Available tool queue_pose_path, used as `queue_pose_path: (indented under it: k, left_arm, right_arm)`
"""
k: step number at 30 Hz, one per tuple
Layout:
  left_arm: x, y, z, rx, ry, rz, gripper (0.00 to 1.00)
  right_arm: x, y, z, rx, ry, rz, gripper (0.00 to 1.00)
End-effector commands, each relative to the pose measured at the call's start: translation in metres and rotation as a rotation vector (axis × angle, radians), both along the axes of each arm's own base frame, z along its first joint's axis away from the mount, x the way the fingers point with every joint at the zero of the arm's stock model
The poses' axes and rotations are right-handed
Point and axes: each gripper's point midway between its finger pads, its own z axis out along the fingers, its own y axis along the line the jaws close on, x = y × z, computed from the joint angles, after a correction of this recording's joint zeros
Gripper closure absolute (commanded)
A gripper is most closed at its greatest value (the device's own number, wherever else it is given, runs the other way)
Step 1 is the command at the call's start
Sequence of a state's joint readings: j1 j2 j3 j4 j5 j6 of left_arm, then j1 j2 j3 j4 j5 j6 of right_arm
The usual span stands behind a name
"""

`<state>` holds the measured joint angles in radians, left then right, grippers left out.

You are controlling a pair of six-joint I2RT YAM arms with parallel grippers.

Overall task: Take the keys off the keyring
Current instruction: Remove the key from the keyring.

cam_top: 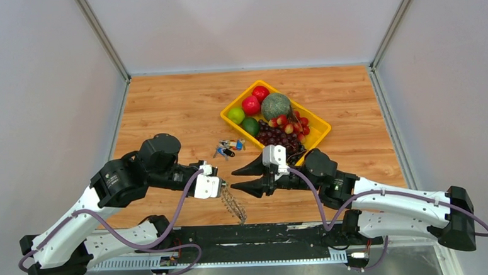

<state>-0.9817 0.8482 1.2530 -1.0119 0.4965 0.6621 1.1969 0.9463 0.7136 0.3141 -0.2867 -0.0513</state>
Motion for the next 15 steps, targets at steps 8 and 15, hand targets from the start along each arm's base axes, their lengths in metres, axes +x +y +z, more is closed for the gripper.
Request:
queue_pose_path:
  k: [8,15]
  left_arm:
    - [-0.003,-0.007,0.019,-0.072,-0.052,-0.051,1.00]
    - [-0.003,-0.007,0.016,-0.067,-0.050,-0.049,1.00]
  right_arm:
    - [-0.017,0.016,0.024,0.061,-0.069,0.087,0.64]
    - [-0.021,0.022,0.023,0.054,-0.071,0.108,0.71]
